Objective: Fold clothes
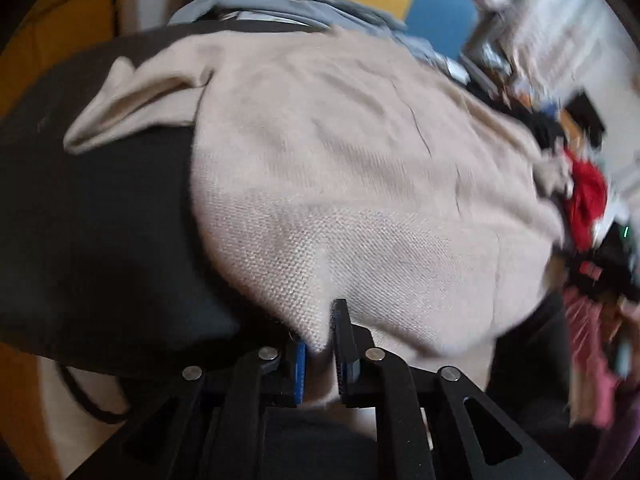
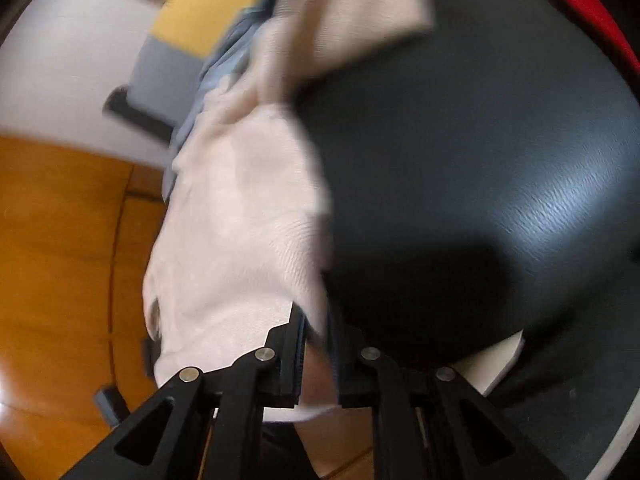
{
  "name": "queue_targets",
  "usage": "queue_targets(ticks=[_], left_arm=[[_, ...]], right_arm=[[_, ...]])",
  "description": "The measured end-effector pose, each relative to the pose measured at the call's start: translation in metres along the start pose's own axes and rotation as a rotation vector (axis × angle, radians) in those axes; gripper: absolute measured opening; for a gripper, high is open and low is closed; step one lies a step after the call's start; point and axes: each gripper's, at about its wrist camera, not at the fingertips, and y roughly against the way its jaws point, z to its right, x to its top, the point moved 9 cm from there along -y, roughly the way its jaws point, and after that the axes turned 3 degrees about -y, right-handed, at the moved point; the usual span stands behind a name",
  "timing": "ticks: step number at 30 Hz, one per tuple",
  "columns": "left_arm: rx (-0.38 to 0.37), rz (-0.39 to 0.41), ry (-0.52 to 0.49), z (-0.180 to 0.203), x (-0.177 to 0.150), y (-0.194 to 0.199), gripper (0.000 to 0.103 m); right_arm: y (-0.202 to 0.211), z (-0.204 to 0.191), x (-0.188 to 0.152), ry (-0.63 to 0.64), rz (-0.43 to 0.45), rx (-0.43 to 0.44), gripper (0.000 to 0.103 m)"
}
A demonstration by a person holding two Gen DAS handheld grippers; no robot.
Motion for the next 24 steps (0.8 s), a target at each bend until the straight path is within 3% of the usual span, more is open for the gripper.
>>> queue_targets(ticks=[2,4,5,8,11,13,15,21,24], left_arm=[[0.072,0.012,-0.052,-0.003,-0.001,0.008,0.016],[0.135,0.028,-0.050,-0.017,0.002,0.014,0.018],[0.150,0.047,-0.036,-0.021,0.007,0.017,0.018],[0.129,0.123,0.012,-0.021,0.035,0.018,0.020],[0.135,0.165,-0.015,-0.017,0.060,0.014,0.030],[0.157,0.179,-0.070,-0.006,0.079,0.001,0.032],[0.167,0.179,-0.053,-0.009,0.086,-0.009,0.033],[0.197,0.182,-0.003,-0.018,0.109,-0.042,0.034],[0.212,0.183,0.022,-0.023,0.120,-0.058,0.040]], right_arm=[[0.012,0.001,0.003,0.019,0.040,-0.059,0.025],[0.027,-0.011,0.011,0.138,0.125,-0.155,0.029],[0.035,-0.018,0.016,0.205,0.171,-0.204,0.029],[0.029,-0.061,0.018,0.391,0.200,-0.201,0.029],[-0.005,-0.100,0.007,0.529,0.129,-0.158,0.029],[-0.027,-0.119,0.005,0.607,0.117,-0.173,0.029],[-0.045,-0.128,0.005,0.664,0.107,-0.212,0.029],[-0.101,-0.111,0.026,0.753,0.049,-0.369,0.029],[-0.116,-0.112,0.035,0.767,0.058,-0.368,0.026]])
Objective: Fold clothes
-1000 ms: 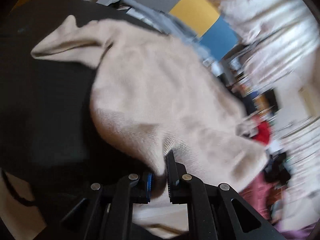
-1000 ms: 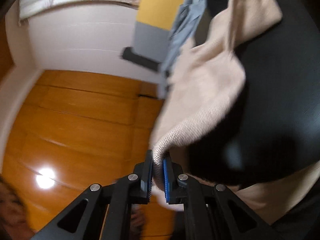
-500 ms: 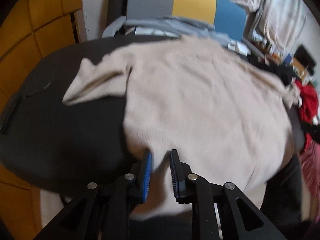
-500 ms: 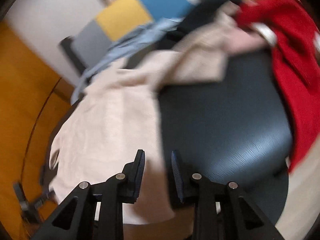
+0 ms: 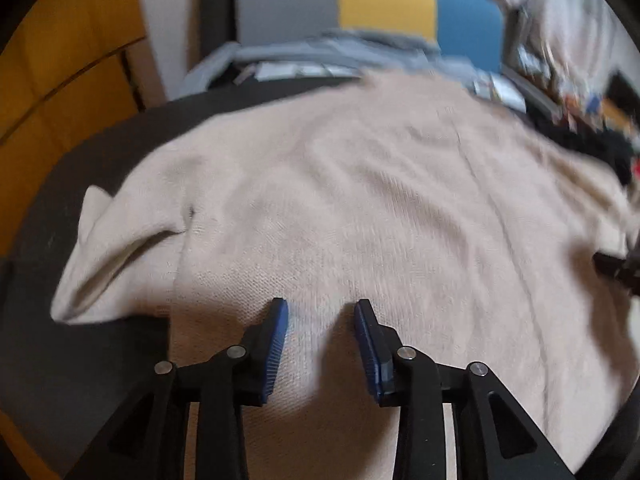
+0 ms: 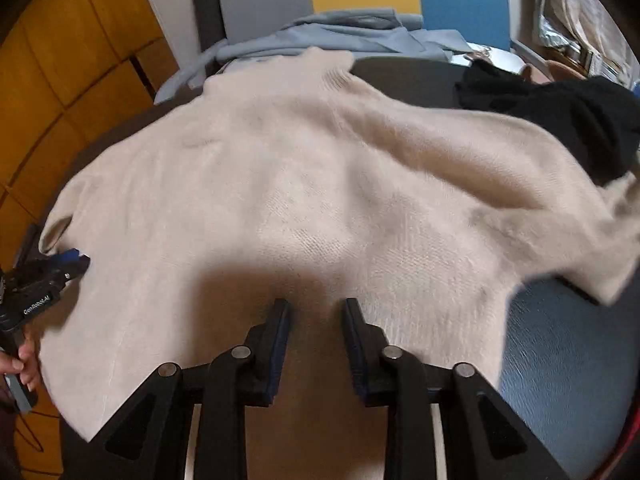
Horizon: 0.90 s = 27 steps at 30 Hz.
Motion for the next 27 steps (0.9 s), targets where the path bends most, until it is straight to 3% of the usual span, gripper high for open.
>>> queue_targets(ticks=[4,7,11,15,18,21,24,27], left_arm=[[0.055,0.025,0.016,0.006,0.005,-0.013,0.048],[0.081,0.038,0.017,0.014,0.005,-0.014,0.049],[0.045,0.030,0.072,0.019,0.004,-0.016,0.052],[-0.037,0.030,0.161,0.012,-0.002,-0.002,0.052],[-0.055,0.071,0.325,-0.027,-0.007,0.019,0.054],[0.039,0.107,0.454,-0.083,-0.015,0.031,0.058],[0.132,0.089,0.555,-0.134,-0.029,0.035,0.061],[0.168,0.031,0.565,-0.153,-0.042,0.024,0.067]], right_arm=[[-0.013,0.003,0.021,0.002,0.037,-0.014,0.025],[-0.023,0.008,0.040,0.037,0.064,-0.065,0.025],[-0.037,0.012,0.065,0.107,0.097,-0.176,0.025],[-0.028,0.006,0.065,0.071,0.067,-0.198,0.026],[-0.004,-0.023,0.055,0.053,0.138,-0.092,0.027],[0.009,-0.051,0.041,0.066,0.175,-0.014,0.027],[0.004,-0.083,0.030,0.130,0.184,0.023,0.027],[-0.014,-0.102,0.021,0.169,0.157,0.016,0.027]])
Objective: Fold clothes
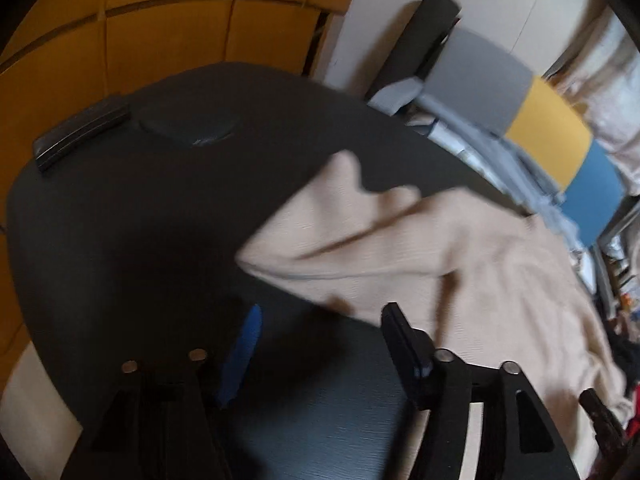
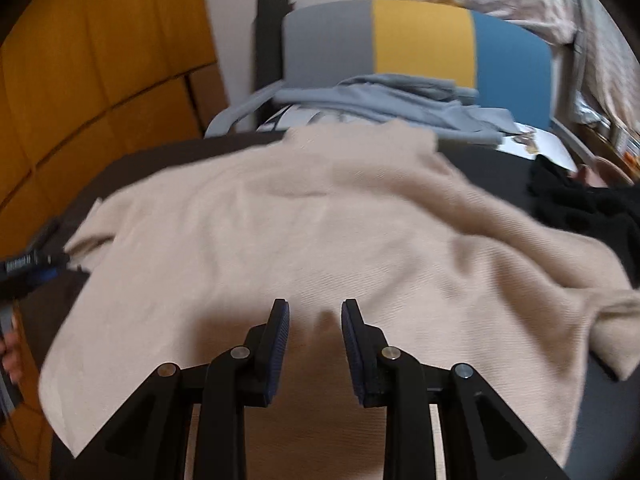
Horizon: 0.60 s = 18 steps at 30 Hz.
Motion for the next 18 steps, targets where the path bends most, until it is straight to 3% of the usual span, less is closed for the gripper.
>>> queue_targets(ticks=[2,4,6,7,9,11,13,14,15,17,18], left_arm=[[0.005,-0.042,-0.037,0.003,-0.007,-0.011,0.071],[-0.015,-0.013,-0.100,0.019,-0.008,-0.008,0.079],[-0.095,-0.029,-0.130,0.041,-0.014,-0.013,0.083],[-0.100,-0.024,-0.143,0.050,-0.015,-0.015,0.089],[-0.076,-0.003,-0.181,0.061,-0.016,-0.020,0.089],[-0.054,0.019,-0.219,0.072,-0.016,-0.024,0.074],[-0.062,0.027,-0.255,0.082,-0.017,-0.025,0.031],[-0.072,0.024,-0.267,0.085,-0.017,-0.026,0.021],[-0.096,0.012,-0.260,0.081,-0.012,-0.027,0.014],[-0.120,0.002,-0.261,0.073,-0.005,-0.027,0.011],[-0.069,0.028,-0.309,0.067,0.006,-0.024,0.011]], right_arm=[[-0.009,-0.001,-0.009,-0.007,-0.008,-0.011,0.027],[-0.010,0.001,-0.015,-0.017,0.016,-0.011,0.027],[-0.011,0.003,-0.017,-0.032,0.024,-0.001,0.028],[-0.011,0.004,-0.017,-0.039,0.027,0.007,0.028],[-0.011,0.007,-0.018,-0.055,0.033,0.026,0.028],[-0.009,0.009,-0.018,-0.076,0.036,0.048,0.028],[-0.008,0.011,-0.017,-0.093,0.039,0.066,0.028],[-0.008,0.011,-0.018,-0.100,0.041,0.073,0.028],[-0.007,0.011,-0.018,-0.104,0.042,0.077,0.028],[-0.006,0.012,-0.018,-0.104,0.042,0.078,0.028],[-0.006,0.012,-0.018,-0.101,0.042,0.076,0.028]])
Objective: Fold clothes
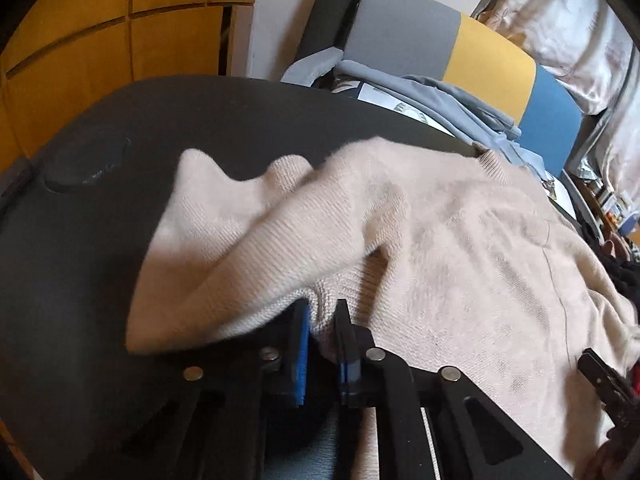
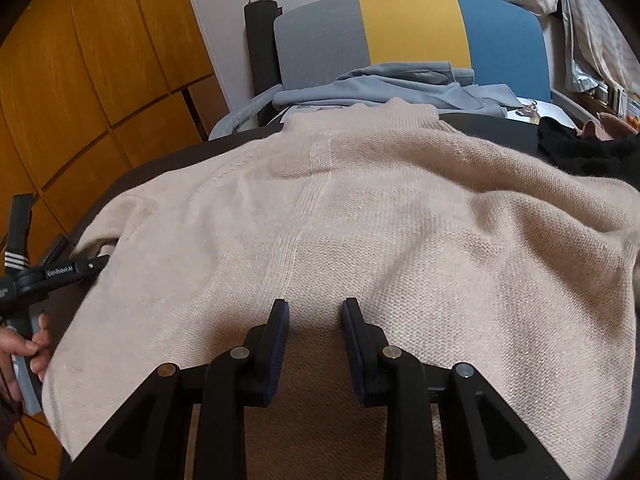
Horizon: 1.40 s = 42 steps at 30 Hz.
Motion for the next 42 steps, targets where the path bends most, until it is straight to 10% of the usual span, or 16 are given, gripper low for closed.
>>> queue_targets(ticks=[9,21,27,31,38,42], left_arm=[[0.474,0.142,-0.433,-0.082,0.087,0.038,0.010],[0.810,-0.010,-0.426,-0.233,0.077,0.025,0.015],[0.763,-0.224,-0.360,-0.261,0.013,-0.001,0.023],[0.842,-0.228,-0.193,-0.295,0.002,0.031,0.057],[0.473,-0.018,0.310,-0.321,0.015,0.082,0.060],[0.234,-0.062,0.432,-0.295,0.037,0.059,0.081]], right_arm=[[-0.001,-0.001,-0.001,0.001,0.002,-0.001,0.028],[-0.002,0.001,0.000,-0.010,0.002,0.010,0.028],[-0.002,0.003,0.001,-0.024,0.001,0.027,0.028],[-0.002,0.004,0.001,-0.034,0.001,0.039,0.028],[-0.002,0.007,0.001,-0.047,0.002,0.056,0.028],[-0.001,0.007,0.001,-0.050,0.001,0.058,0.028]])
